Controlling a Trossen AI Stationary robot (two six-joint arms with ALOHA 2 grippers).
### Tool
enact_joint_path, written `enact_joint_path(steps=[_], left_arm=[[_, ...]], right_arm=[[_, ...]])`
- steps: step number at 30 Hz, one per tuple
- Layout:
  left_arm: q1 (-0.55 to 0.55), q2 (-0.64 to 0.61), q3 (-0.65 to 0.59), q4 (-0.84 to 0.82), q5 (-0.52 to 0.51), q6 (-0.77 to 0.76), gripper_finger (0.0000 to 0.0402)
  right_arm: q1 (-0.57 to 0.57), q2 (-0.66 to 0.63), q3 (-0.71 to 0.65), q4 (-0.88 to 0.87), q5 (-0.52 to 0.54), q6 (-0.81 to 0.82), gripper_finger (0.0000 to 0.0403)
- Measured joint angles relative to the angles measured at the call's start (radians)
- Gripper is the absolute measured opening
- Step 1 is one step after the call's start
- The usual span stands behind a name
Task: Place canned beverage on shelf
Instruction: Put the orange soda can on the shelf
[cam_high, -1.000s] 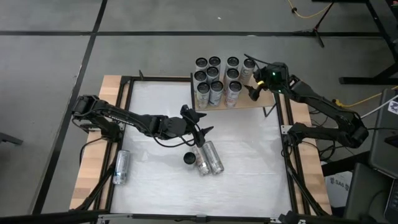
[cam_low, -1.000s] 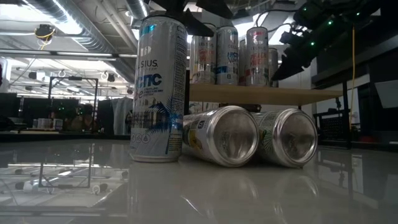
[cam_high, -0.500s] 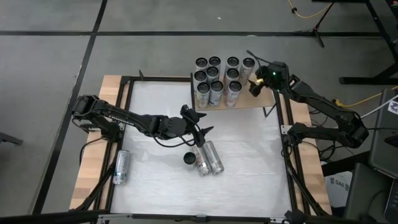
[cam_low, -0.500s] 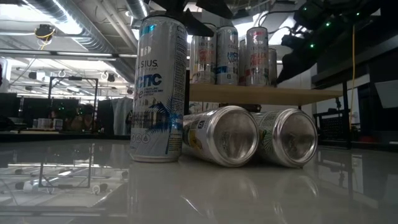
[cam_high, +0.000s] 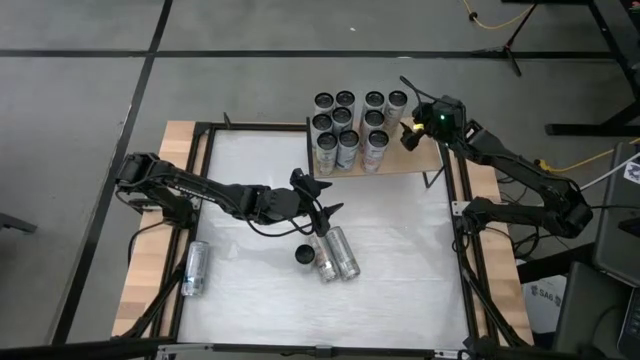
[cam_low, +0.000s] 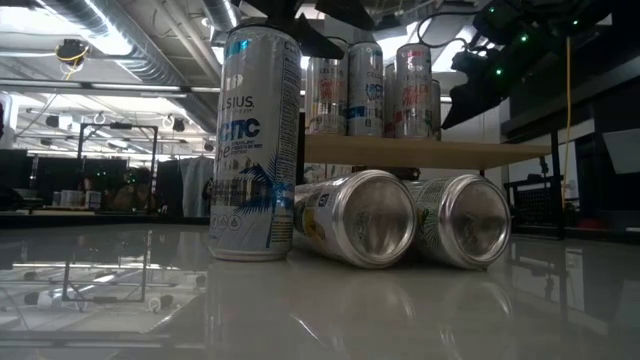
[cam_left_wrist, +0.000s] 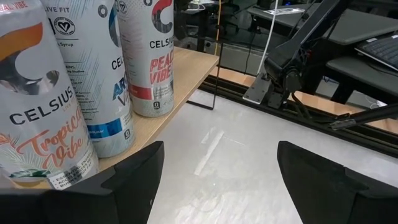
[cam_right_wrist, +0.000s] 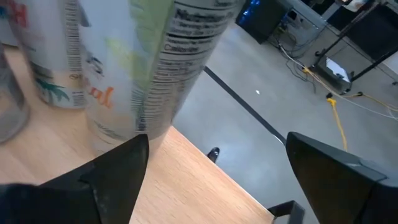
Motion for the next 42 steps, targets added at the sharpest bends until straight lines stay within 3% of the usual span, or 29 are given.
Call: enact_joint_path(steps=[5,14,30,42], left_arm=[[0.0,0.0,0.0,0.0,0.0,0.0,0.0306],[0.0,0.0,0.0,0.0,0.0,0.0,0.0306],[0.0,0.0,0.0,0.0,0.0,0.002,0.0306],[0.0,0.0,0.0,0.0,0.0,0.002,0.0306]], right_arm=[[0.0,-0.004,0.0,-0.018,0.011,0.0,0.037],[0.0,-0.042,0.0,-0.064,-0.187,0.023,0.037],[0.0,-0.033,0.0,-0.001,-0.182,0.028,0.037],[0.0,0.048,0.0,0.008,-0.152,0.028,0.037]])
